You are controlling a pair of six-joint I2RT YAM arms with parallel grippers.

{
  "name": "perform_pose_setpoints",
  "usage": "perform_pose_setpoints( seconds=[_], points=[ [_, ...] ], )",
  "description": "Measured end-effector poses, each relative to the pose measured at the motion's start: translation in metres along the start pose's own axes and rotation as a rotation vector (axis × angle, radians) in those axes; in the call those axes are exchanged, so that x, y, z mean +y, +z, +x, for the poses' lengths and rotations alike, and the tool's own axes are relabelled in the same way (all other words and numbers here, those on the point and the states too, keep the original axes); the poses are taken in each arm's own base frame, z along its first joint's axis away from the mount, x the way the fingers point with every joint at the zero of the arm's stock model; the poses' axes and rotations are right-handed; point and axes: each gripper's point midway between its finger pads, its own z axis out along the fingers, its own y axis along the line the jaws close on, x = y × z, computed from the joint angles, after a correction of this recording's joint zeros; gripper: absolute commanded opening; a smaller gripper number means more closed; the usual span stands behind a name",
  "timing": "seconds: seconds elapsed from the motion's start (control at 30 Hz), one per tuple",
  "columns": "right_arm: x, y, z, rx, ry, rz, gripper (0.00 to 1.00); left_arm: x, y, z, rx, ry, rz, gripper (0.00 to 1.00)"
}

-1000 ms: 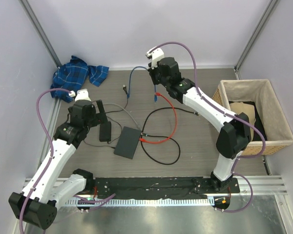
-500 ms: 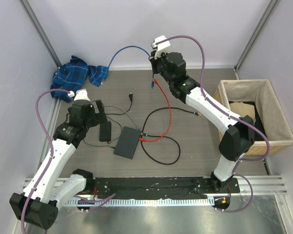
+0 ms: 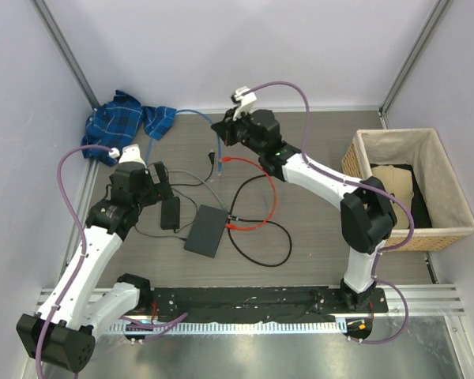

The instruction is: Insert the plug into the switch port

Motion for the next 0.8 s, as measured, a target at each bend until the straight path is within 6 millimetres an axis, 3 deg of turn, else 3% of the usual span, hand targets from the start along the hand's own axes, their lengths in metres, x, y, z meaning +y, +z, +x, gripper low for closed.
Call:
perform_pose_setpoints(
  seconds=[0.23,0.3,0.47,0.57,0.63,0.8],
  points=[
    [0.063,0.012,0.031,0.046,0.018,-0.105,0.01,-0.013,-0.001,0.0,-0.001,-0.008,0.073,1.0],
    [0.071,0.007,0.043,0.056,0.04,-0.119,0.01,-0.023,0.0,0.002,0.007,-0.016,0.13,0.99],
    [0.055,-0.016,0.103,0.173,0.076,-0.079,0.01,-0.043,0.0,0.007,0.025,-0.078,0.231,1.0],
    [0.042,-0.043,0.129,0.249,0.076,-0.029,0.01,-0.047,0.001,0.01,0.03,-0.13,0.244,1.0],
    [0.036,-0.061,0.13,0.269,0.069,-0.004,0.01,-0.047,0.002,0.012,0.036,-0.153,0.242,1.0],
    [0.036,-0.101,0.095,0.204,0.056,0.013,0.01,-0.049,0.008,0.016,0.059,-0.176,0.238,1.0]
  ],
)
